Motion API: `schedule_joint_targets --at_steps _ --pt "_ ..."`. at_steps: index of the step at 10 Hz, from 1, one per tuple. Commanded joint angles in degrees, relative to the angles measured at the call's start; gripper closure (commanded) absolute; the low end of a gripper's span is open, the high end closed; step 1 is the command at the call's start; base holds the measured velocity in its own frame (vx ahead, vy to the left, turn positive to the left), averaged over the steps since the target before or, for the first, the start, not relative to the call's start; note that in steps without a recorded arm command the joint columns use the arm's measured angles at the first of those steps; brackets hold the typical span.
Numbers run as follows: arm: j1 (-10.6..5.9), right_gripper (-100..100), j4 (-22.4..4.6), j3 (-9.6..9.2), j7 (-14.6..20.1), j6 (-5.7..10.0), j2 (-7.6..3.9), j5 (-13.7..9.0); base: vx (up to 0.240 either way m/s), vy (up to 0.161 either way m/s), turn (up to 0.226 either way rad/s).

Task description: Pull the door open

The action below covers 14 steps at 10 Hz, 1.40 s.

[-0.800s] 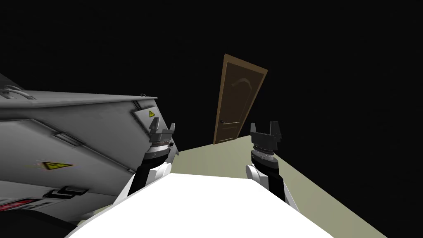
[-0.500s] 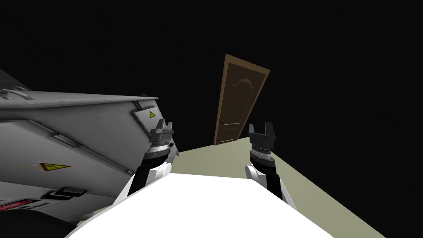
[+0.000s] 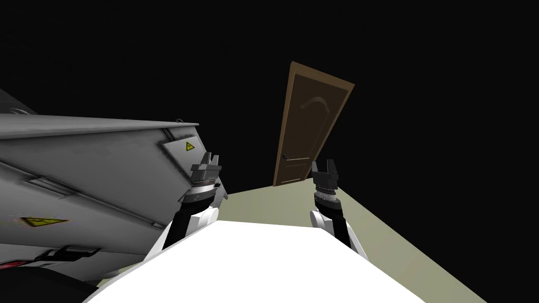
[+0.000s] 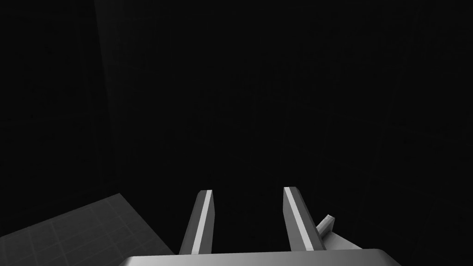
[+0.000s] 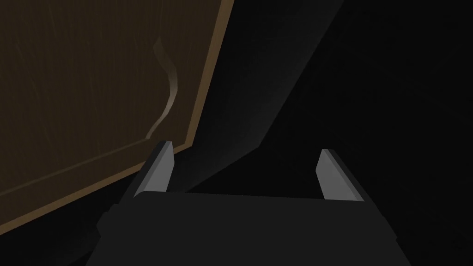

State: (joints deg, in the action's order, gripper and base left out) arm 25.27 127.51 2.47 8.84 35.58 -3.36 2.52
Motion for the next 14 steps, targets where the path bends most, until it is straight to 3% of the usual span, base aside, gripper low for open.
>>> schedule_joint_targets --at_steps 1,3,6,7,14 --pt "-1.16 -100 -2.86 0.02 0.17 -0.03 -0.80 -0.24 0.086 -0.030 0.072" --pt "-1.60 -100 -4.90 -0.04 0.30 0.10 -1.32 -0.40 0.083 -0.023 0.060" --pt "-3.01 -100 -10.47 -0.23 0.71 0.52 -3.02 -0.94 0.071 -0.035 0.089" --pt "-3.01 -100 -11.10 -0.23 0.71 0.52 -3.02 -0.94 0.061 -0.034 0.024" --pt "-5.65 -100 -22.30 -0.59 1.48 1.31 -6.14 -1.94 0.061 -0.035 0.069"
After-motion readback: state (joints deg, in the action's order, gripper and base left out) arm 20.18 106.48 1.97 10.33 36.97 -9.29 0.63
